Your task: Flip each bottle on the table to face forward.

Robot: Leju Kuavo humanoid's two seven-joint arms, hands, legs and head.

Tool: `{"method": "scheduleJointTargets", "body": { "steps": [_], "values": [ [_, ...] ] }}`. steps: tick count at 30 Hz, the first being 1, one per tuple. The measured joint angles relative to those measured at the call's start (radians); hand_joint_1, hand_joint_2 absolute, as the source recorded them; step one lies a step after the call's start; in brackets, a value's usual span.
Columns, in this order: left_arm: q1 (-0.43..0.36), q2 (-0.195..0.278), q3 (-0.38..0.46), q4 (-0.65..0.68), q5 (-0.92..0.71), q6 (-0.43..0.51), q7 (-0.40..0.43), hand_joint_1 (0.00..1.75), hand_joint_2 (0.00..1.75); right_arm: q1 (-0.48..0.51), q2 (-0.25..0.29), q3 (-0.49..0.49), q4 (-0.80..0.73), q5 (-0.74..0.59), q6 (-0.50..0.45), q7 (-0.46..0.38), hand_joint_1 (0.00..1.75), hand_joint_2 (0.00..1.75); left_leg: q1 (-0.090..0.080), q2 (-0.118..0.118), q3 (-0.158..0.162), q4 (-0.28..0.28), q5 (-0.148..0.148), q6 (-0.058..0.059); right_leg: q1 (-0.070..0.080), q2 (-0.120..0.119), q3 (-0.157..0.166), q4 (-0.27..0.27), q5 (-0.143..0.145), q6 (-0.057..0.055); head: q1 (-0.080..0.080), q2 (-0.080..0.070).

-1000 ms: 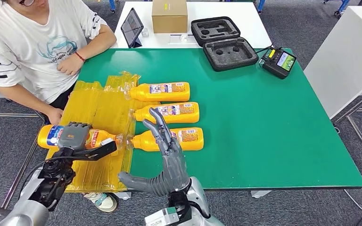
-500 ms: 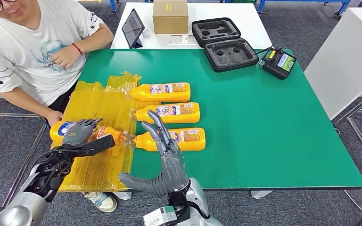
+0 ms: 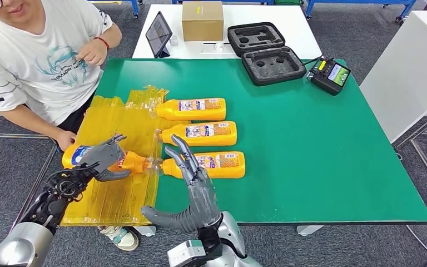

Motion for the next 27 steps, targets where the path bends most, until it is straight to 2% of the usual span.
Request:
{"method": "scheduleJointTargets", "body": {
  "steps": [2,4,6,8,10,12,19,27],
  "values": [
    [-0.004,-0.003,0.013,0.001,0.073,-0.04,-0.002,0.0,0.0,0.001,-0.002,0.0,0.005,0.002,-0.004,0.0,0.0,1.75,0.0,0.0,0.0,0.0,0.0,0.0,0.0,0.0,0.0,0.0,0.0,0.0,0.0,0.0],
    [-0.005,-0.008,0.031,0.004,0.13,-0.041,-0.003,0.0,0.0,0.006,-0.002,0.0,0.007,0.007,-0.007,0.0,0.0,1.75,0.0,0.001,0.001,0.0,0.0,0.0,0.0,0.001,0.0,0.0,0.0,0.0,0.0,0.0],
    [-0.002,-0.014,0.051,0.006,0.166,0.029,-0.013,0.0,0.87,0.013,-0.003,0.0,0.008,0.018,-0.008,0.001,0.0,1.75,0.0,0.001,0.001,0.0,0.0,0.0,0.0,0.002,-0.001,0.0,0.0,0.0,0.0,0.0],
    [0.015,-0.025,0.072,0.0,0.197,0.207,-0.05,0.0,1.75,0.023,-0.004,0.0,0.007,0.033,-0.008,0.004,0.0,1.75,0.0,0.003,-0.001,0.0,0.0,0.0,0.0,0.003,-0.003,0.0,0.001,0.0,0.0,0.0],
    [0.041,-0.038,0.094,-0.024,0.245,0.392,-0.105,0.0,1.75,0.034,-0.006,0.0,0.007,0.046,-0.008,0.009,0.0,1.75,0.0,0.006,-0.003,0.0,0.0,0.0,0.0,0.004,-0.006,0.0,0.001,0.0,0.0,0.0],
    [0.063,-0.047,0.11,-0.057,0.292,0.48,-0.143,0.0,1.75,0.042,-0.009,0.0,0.006,0.055,-0.008,0.014,0.0,1.75,0.001,0.006,-0.005,0.0,0.0,0.0,0.0,0.005,-0.008,0.0,0.001,0.0,0.0,0.0],
    [0.116,-0.062,0.144,-0.15,0.358,0.626,-0.246,0.0,1.75,0.047,-0.024,-0.001,0.006,0.098,-0.009,0.033,0.0,1.75,0.0,0.006,-0.01,0.001,0.0,0.0,0.0,0.005,-0.012,0.0,0.001,0.0,0.0,0.0],
    [0.133,-0.067,0.152,-0.192,0.365,0.64,-0.254,0.0,1.75,0.048,-0.036,-0.001,0.006,0.104,-0.009,0.034,0.0,1.75,0.0,0.006,-0.011,0.0,-0.001,0.0,0.0,0.005,-0.013,0.0,0.001,0.0,0.0,0.0]
  ]
}}
